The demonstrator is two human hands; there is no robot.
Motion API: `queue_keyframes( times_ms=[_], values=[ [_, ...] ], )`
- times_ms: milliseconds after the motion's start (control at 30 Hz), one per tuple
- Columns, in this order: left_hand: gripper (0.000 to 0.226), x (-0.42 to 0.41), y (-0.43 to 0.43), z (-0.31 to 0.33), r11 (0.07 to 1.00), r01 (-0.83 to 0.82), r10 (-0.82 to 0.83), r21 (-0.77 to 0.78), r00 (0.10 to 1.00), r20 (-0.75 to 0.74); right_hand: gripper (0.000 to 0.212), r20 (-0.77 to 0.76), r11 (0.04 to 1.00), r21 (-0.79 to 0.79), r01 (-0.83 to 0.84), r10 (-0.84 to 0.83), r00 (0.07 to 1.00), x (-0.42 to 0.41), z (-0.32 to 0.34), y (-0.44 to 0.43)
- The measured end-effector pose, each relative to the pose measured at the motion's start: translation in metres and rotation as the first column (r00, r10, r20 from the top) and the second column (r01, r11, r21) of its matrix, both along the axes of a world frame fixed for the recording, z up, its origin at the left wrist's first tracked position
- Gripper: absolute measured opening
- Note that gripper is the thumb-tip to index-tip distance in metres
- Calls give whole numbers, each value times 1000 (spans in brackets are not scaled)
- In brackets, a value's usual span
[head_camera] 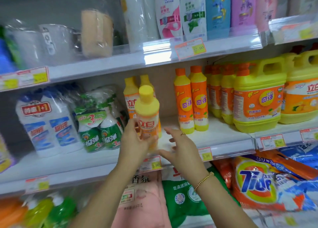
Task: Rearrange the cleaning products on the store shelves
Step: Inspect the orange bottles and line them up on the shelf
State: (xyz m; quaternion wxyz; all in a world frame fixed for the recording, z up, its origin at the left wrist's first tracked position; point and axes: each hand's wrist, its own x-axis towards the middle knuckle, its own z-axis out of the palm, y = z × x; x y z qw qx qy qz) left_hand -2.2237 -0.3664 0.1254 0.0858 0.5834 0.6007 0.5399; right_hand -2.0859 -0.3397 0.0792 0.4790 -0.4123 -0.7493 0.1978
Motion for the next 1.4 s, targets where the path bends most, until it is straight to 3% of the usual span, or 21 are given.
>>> queue_keyframes(
  times_ms=[67, 167, 300, 433, 600, 733, 833, 933, 1000, 1033, 1133, 1200, 1233, 1300, 1367, 1400],
  values=[
    [55, -7, -26, 0, 996, -10, 9, 90, 1000, 17, 70, 77, 996, 82, -44, 37, 996, -2, -2, -11],
    [60, -21, -50, 4, 988, 34, -49, 153, 994, 94, 73, 67, 986, 157, -53, 43, 997, -7, 3, -27],
    [65, -31, -65, 14, 986, 69, -83, 154, 993, 82, 77, 14, 961, 246, -127, 128, 992, -22, 9, -45],
    [47, -31, -75, 26, 986, 137, -150, 94, 977, 150, 88, -73, 947, 268, -175, 201, 977, -33, 7, -54],
    [38, -29, -84, 35, 946, 318, -308, 65, 818, 485, 82, -138, 934, 345, -91, 147, 979, -38, 1, -64],
    [50, -31, -88, 37, 936, 333, -341, 110, 789, 511, 80, -144, 907, 420, 26, 39, 989, -38, 9, -63],
    [43, -40, -87, 42, 918, 356, -393, 172, 768, 506, 77, -212, 936, 348, -43, 123, 969, -36, 19, -66],
    [55, -51, -84, 44, 871, 430, -483, 236, 666, 569, 70, -352, 935, 222, -275, 340, 872, -33, 27, -74],
    [75, -58, -82, 43, 822, 497, -555, 278, 591, 586, 64, -479, 844, 96, -528, 504, 719, -31, 30, -73],
    [74, -62, -82, 43, 798, 526, -587, 294, 568, 577, 61, -537, 764, 47, -644, 562, 629, -30, 32, -72],
    [54, -68, -85, 45, 780, 560, -618, 279, 621, 481, 62, -679, 516, -57, -855, 608, 412, -26, 28, -67],
    [43, -65, -85, 46, 818, 512, -573, 261, 689, 444, 58, -754, 427, -84, -901, 564, 337, -26, 26, -68],
    [36, -64, -85, 46, 840, 472, -541, 266, 706, 457, 55, -757, 435, -104, -894, 548, 355, -28, 26, -69],
    [29, -59, -85, 47, 878, 392, -478, 275, 710, 517, 55, -665, 591, -120, -797, 549, 507, -32, 27, -70],
    [30, -58, -82, 46, 908, 314, -418, 276, 687, 594, 62, -447, 830, 35, -556, 511, 734, -34, 33, -72],
    [31, -57, -81, 46, 920, 283, -393, 272, 670, 630, 63, -316, 897, 162, -412, 443, 839, -34, 35, -72]
  ],
)
